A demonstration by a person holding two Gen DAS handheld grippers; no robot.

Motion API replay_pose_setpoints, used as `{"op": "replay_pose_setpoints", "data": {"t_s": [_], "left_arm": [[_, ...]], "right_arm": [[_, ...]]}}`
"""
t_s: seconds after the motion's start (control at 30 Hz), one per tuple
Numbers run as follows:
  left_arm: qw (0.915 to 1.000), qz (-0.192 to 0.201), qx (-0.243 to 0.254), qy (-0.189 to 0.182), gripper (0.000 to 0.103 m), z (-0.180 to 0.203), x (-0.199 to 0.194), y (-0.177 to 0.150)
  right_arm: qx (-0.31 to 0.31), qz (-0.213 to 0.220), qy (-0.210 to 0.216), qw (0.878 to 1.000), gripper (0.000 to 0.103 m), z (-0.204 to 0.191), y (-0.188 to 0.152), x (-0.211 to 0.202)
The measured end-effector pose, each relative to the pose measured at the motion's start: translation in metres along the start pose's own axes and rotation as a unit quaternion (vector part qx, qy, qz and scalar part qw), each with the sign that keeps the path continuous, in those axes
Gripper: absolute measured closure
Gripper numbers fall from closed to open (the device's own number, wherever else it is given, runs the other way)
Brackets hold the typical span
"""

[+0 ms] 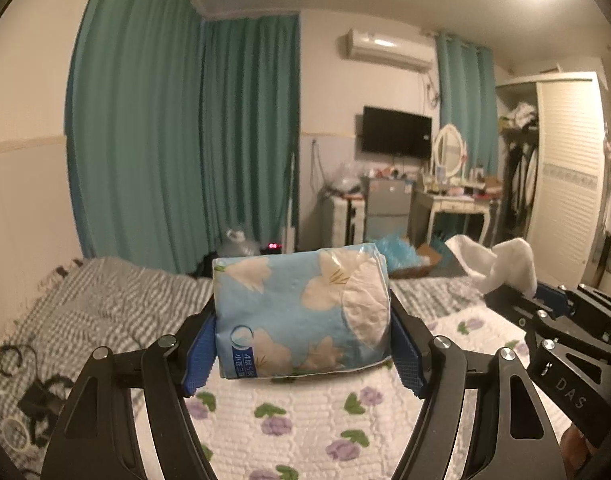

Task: Organize soft objects
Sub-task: 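Lift and carry the tissue pack and cotton ball over the box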

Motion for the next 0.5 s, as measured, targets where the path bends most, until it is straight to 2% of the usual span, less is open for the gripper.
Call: {"op": "replay_pose_setpoints", "data": {"t_s": [0.23,0.5], "left_arm": [[0.9996,0.027,0.003,-0.007,0.031,0.000,0.001,0.024],[0.9989,0.045,0.009,-0.011,0.031,0.000,0.016,0.045]], "right_arm": [[0.005,0.037,0.000,0.999,0.076,0.003,0.030,-0.016],[-0.001,0.056,0.002,0.998,0.076,-0.001,0.054,-0.011]]}}
Point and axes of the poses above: each gripper's, at about its wrist camera, not at the fingertips, and x roughly the way its jaws point, z to its right, y to its top, the point moved 4 cm from there along x, roughly the way its jaws point, and after that the axes turned 8 degrees about -y, right-handed, at the moved point
